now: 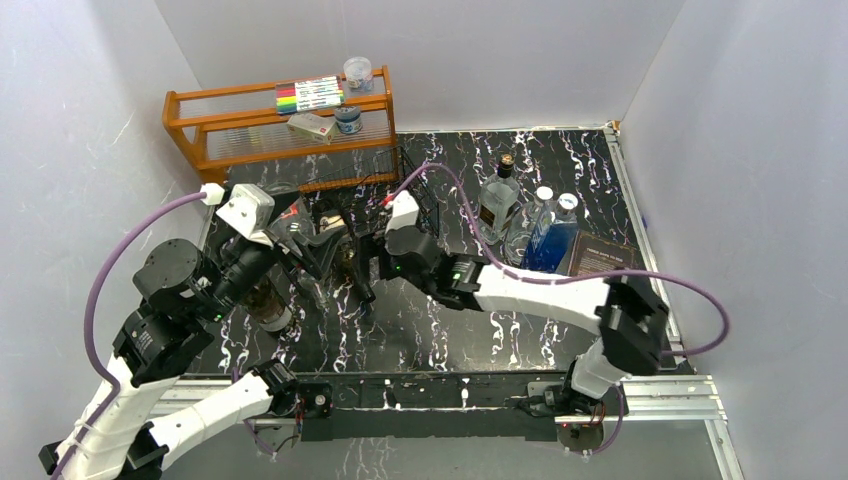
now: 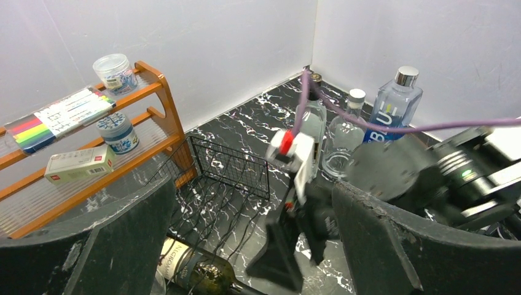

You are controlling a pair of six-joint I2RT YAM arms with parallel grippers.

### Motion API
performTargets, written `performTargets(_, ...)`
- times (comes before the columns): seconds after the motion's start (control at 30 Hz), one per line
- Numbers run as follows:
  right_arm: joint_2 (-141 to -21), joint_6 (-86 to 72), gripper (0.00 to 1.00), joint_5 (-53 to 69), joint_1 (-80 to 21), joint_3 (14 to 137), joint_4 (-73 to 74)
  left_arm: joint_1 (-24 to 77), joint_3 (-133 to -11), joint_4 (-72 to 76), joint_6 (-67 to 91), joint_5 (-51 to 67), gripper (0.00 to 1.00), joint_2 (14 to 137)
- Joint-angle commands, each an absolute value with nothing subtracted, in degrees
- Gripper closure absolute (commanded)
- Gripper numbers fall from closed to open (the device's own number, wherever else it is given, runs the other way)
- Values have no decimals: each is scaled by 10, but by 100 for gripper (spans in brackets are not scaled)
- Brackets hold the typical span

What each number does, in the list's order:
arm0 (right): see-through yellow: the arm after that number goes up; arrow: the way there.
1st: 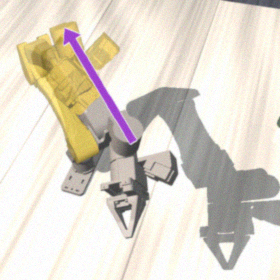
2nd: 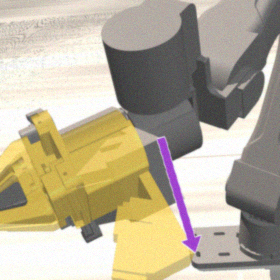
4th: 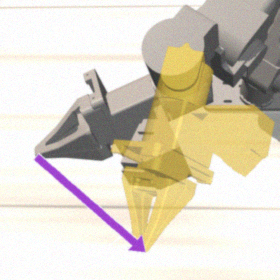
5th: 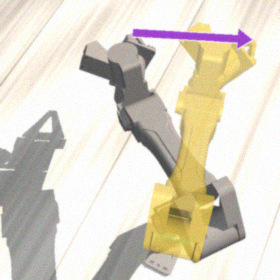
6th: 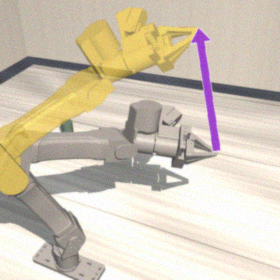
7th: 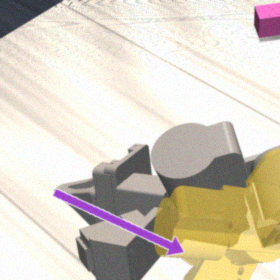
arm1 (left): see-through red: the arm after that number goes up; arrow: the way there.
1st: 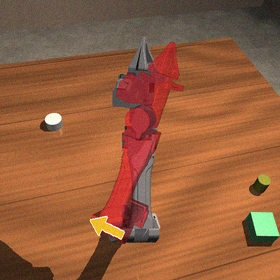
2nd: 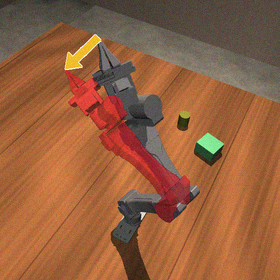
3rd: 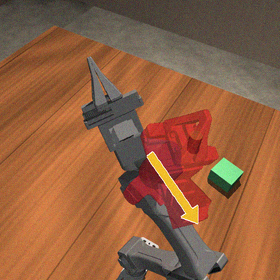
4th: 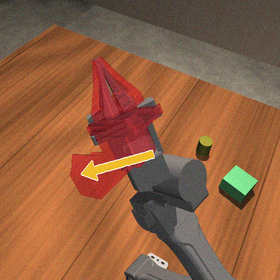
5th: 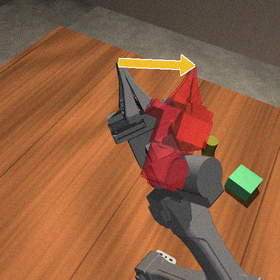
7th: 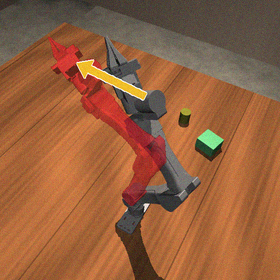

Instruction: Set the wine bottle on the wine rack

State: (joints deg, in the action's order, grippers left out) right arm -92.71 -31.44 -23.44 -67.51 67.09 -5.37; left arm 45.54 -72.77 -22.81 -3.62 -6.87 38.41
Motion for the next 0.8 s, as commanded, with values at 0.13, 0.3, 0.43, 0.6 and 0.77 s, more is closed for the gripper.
performTargets(0.13, -735, -254, 4, -377, -637, 692, 88, 456, -717, -207, -34, -71, 2, 375)
performTargets(0.3, -675, -248, 4, -465, -600, 758, 239, 456, -697, -201, -29, -68, 2, 377)
performTargets(0.43, -656, -241, 5, -533, -569, 822, 343, 456, -687, -198, -24, -64, 2, 379)
performTargets(0.6, -668, -253, 3, -615, -530, 898, 460, 456, -679, -196, -24, -63, 2, 385)
performTargets(0.77, -680, -219, 2, -582, -439, 903, 467, 456, -673, -195, -19, -53, 2, 390)
